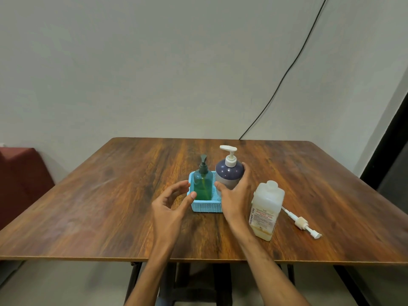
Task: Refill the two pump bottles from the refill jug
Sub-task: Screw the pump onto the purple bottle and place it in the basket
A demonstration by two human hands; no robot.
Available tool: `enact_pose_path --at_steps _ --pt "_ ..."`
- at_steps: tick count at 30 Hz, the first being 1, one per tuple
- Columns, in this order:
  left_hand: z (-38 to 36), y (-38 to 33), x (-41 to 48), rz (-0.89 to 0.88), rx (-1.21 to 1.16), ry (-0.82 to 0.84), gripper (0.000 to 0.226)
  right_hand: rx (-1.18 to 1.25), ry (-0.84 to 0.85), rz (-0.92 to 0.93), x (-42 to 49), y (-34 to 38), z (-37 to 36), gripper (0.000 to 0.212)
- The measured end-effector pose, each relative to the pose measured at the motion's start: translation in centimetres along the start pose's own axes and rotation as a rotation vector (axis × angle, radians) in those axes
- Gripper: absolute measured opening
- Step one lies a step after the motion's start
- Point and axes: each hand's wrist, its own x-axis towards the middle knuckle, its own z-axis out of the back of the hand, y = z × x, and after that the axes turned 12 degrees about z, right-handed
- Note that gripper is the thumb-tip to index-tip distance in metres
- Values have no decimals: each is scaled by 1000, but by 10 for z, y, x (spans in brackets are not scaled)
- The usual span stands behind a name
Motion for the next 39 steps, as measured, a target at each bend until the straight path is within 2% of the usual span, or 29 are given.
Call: enact_pose_path --at_steps 7,18,36,39 --pt "-5 11 10 59 69 -33 28 -44 -33 -66 11 -24 -13 79" --pt "-9 21 24 101 165 -46 27 -126 32 -148 16 -46 -19 75" --pt "-12 26 26 137 190 -14 26 -360 172 -142 19 -61 -18 78" --pt "-13 26 25 132 209 -18 26 -358 187 -161 18 -61 -18 87"
